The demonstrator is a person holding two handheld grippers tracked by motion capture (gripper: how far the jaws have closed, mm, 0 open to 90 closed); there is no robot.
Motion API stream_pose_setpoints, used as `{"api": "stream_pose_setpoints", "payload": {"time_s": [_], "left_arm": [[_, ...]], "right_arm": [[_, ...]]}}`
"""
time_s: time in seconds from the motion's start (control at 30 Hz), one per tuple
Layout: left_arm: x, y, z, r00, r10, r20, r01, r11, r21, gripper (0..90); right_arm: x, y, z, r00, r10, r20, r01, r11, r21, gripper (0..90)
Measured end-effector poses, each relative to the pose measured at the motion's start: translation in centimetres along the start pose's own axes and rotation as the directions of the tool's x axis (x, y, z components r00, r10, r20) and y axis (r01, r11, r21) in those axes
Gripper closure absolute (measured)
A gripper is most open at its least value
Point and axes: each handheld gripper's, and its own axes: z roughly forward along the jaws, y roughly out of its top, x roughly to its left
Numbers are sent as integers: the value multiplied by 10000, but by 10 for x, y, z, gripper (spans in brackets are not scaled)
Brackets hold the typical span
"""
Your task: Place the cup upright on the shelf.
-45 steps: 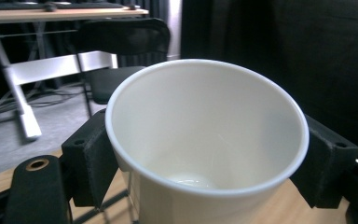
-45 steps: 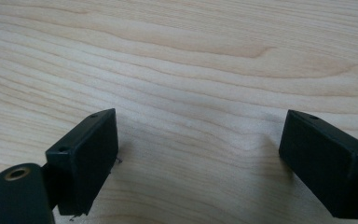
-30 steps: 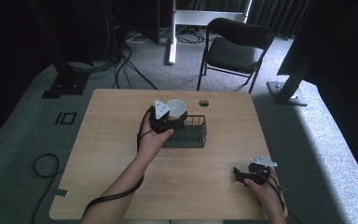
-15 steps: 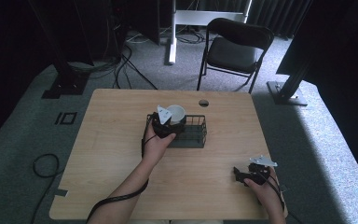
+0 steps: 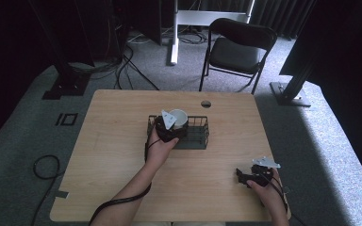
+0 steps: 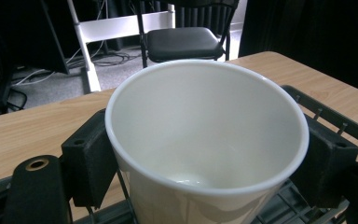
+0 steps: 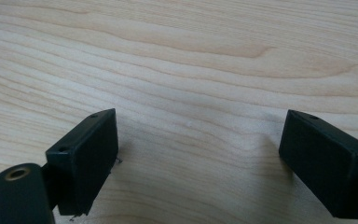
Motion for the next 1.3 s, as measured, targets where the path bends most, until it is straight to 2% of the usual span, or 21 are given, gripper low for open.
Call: {"api": "stream_pose_setpoints", "payload": {"time_s": [0.17, 0.27, 0.37, 0.73, 1.3], "left_arm": [[1, 1, 0, 9999, -26, 145, 24, 9999, 171, 194], [1, 2, 0, 9994, 142, 311, -154, 9991, 400, 146], [2, 3, -1, 9993, 65, 372, -86, 9984, 558, 128], [5, 7, -15, 9971, 15, 757, -51, 9988, 478, 125], [16, 7, -38, 9963, 179, 841, -219, 9987, 463, 125]], "right_arm": [[0, 0, 0, 10000, 3, 2, -3, 10000, 2, 113], [0, 0, 0, 10000, -2, 2, 2, 10000, 1, 113], [0, 0, 0, 10000, -2, 3, 2, 10000, 1, 113], [0, 0, 0, 10000, 3, 6, -3, 10000, 4, 113], [0, 0, 0, 10000, -2, 6, 2, 10000, -1, 113]]}}
